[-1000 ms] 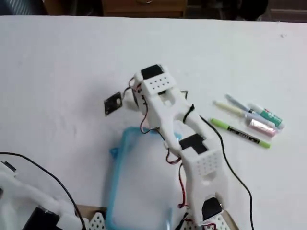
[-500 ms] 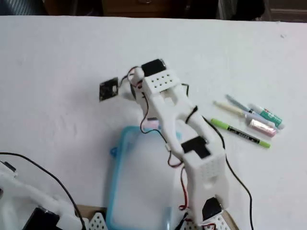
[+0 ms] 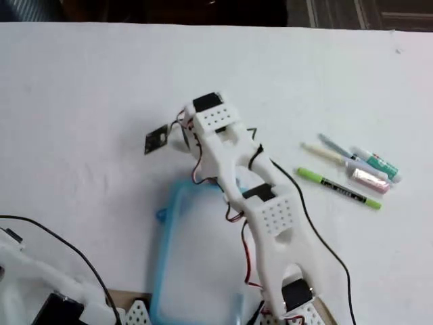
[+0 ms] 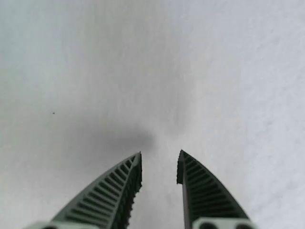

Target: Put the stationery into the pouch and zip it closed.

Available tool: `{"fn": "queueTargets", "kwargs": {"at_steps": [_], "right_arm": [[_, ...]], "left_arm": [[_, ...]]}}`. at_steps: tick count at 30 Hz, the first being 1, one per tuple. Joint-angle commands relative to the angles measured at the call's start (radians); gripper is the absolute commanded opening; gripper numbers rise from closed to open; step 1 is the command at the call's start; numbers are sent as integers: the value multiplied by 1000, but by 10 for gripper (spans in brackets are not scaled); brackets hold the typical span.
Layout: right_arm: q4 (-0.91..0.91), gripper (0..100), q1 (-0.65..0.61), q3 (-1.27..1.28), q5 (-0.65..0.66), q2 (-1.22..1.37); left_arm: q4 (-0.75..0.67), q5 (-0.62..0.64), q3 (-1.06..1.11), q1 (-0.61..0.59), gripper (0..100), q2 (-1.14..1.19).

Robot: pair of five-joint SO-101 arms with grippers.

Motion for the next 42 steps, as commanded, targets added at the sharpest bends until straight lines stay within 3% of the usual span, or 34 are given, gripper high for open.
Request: {"fn": "queueTargets", "kwargs": {"at_steps": [1,5,11,13,20,29,36,42], "right_arm": [[-13,206,-73,84,-8,5],[-50,195,-91,48,-8,51],[-88,29,-56,-84,-8,116],[-90,17,-31,-149,-18,137],[-47,17,45,-545,-278,150],[13,17,48,-1132,-562,150],[2,17,47,-1120,-730,-44],[4,17,44,-1125,-802,-222]], "left_arm": [[-5,-9,-5,5,143,-16],[-5,-9,-5,5,143,-16],[-5,-9,-5,5,143,-16],[-5,-9,-5,5,143,-16],[-5,-9,-5,4,143,-16],[-5,-9,-5,4,143,-16],[2,-9,-43,35,146,-24],[290,-3,-359,197,146,-24]]}}
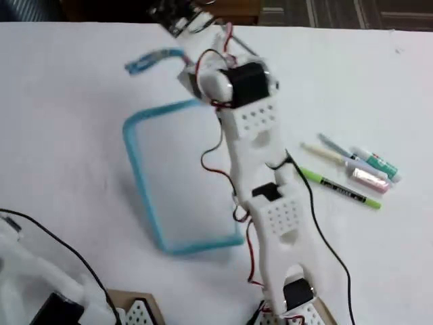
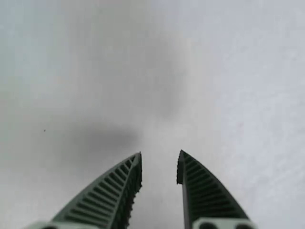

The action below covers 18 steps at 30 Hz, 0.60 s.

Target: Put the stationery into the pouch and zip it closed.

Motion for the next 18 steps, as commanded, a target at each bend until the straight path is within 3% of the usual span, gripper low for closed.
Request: {"fn": "queueTargets", "kwargs": {"at_steps": [1,6,12,18], "right_arm": [[4,17,4,-31,-35,-151],[-15,17,4,-28,-69,-268],[-170,18,10,-28,-69,-318],[-186,18,7,12,-69,-305]], "left_arm": [[196,-2,-253,114,146,-24],[434,-6,-612,275,146,-24],[654,-3,-1033,447,146,-24],[830,-3,-1267,647,146,-28]]}}
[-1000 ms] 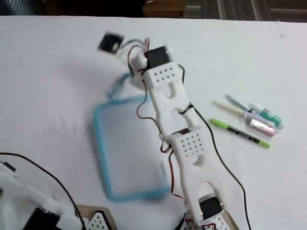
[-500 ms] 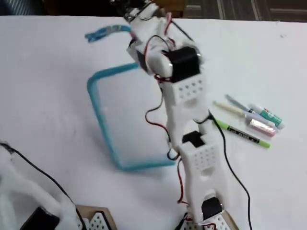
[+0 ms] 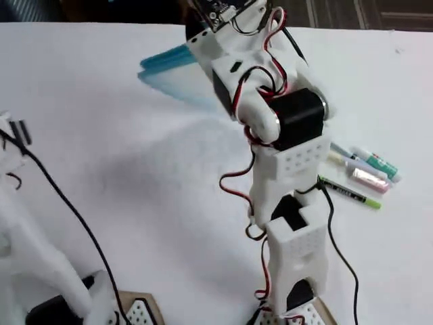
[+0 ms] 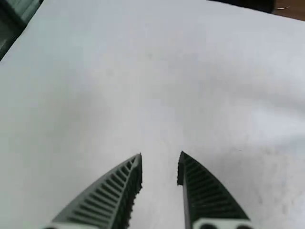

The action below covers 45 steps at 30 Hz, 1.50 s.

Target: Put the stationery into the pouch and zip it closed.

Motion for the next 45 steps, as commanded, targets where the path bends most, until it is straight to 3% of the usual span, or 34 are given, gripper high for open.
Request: {"fn": "queueTargets", "kwargs": {"at_steps": [1,15,20,25,31,37,45], "right_arm": [[-21,18,5,43,-11,-41],[19,18,-67,89,-21,-64],[-68,18,-94,75,-233,-122],[-177,18,-104,75,-356,-150],[-311,18,-114,78,-598,-142],[-295,18,-150,170,-605,-102],[-283,18,-188,201,-605,-71]], "left_arm": [[46,-3,-101,94,146,-38],[43,-2,9,91,146,-378],[28,-3,49,-8,146,-493],[11,-11,44,-15,146,-659],[-15,-11,155,-15,147,-845],[-43,-11,290,-15,176,-912],[-38,-11,296,-15,177,-915]]}}
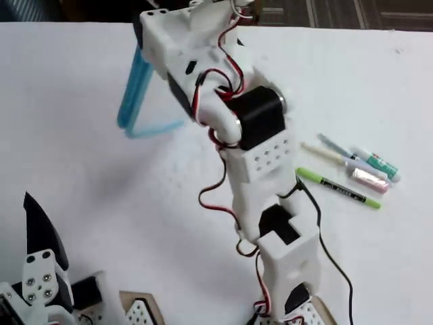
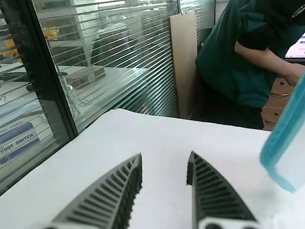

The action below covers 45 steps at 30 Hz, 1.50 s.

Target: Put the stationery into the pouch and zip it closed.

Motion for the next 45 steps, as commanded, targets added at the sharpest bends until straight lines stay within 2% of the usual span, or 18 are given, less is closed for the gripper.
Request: {"fn": "queueTargets", "kwargs": {"at_steps": [1,8,12,17,25,29,40,45], "right_arm": [[-1,18,-27,-9,-9,-16],[-4,18,-25,-11,-11,-24],[-5,18,-41,-11,-35,-51],[1,17,-70,-11,-51,-96],[8,17,-76,-2,-51,-160],[38,17,-56,0,-46,-159],[36,17,21,106,-46,-44],[36,17,18,112,-49,-2]], "left_arm": [[-23,-5,14,-4,177,4],[-150,-3,230,1,182,4],[-189,-2,361,88,221,4],[-255,2,554,223,222,4],[-376,-2,658,252,221,5],[-353,-2,598,246,221,1],[35,-2,3,246,221,-1],[55,0,-72,254,222,1]]}}
